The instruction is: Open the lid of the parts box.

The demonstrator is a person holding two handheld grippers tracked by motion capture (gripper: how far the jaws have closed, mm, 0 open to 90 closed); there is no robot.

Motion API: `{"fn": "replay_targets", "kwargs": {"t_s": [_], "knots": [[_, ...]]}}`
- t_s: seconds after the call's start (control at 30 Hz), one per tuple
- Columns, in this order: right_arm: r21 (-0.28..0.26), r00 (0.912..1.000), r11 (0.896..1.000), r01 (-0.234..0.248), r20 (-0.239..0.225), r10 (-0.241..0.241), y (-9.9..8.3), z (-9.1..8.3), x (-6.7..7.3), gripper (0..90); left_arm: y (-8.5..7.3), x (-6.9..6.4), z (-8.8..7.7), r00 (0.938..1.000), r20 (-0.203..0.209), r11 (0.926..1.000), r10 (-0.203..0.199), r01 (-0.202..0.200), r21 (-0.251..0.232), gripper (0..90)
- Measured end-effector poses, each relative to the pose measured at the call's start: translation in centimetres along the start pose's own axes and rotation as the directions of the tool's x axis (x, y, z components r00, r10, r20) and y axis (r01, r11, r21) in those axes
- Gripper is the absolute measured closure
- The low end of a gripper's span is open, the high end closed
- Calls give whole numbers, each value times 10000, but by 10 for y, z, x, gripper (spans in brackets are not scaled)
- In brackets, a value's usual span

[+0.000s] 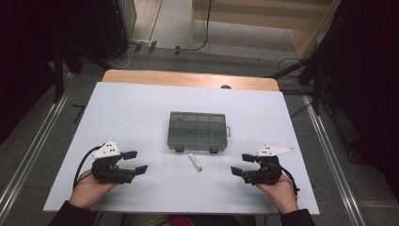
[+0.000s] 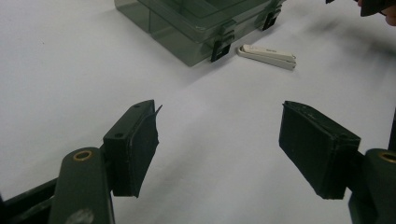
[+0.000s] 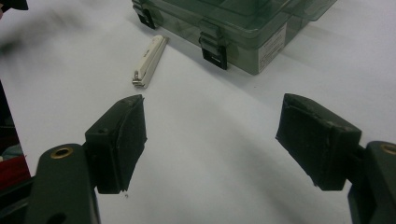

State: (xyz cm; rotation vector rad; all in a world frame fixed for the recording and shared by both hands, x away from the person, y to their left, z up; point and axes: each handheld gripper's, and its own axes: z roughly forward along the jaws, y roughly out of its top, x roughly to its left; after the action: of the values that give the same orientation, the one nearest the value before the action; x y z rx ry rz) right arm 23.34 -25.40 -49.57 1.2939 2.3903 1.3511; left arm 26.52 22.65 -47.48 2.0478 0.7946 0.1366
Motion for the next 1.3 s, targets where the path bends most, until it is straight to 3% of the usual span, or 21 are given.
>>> {"fn": "replay_targets", "kwargs": {"t_s": [0.57,0.73,0.87,1.3], "knots": [[104,9998,9998,-171,-86,172,1,2,-3,257,-2,2,0,9999,127,10000,37,-37,-13,278],[200,9999,9998,-12,-114,15,1,3,-3,257,-2,3,1,9999,143,10000,3,-3,-12,278],[301,9995,9993,-200,-242,207,1,5,-4,262,-2,3,0,9999,154,10000,27,-27,11,278],[209,9995,9995,-247,-196,251,0,3,-4,264,-2,4,0,9999,145,10000,15,-15,40,278]]}}
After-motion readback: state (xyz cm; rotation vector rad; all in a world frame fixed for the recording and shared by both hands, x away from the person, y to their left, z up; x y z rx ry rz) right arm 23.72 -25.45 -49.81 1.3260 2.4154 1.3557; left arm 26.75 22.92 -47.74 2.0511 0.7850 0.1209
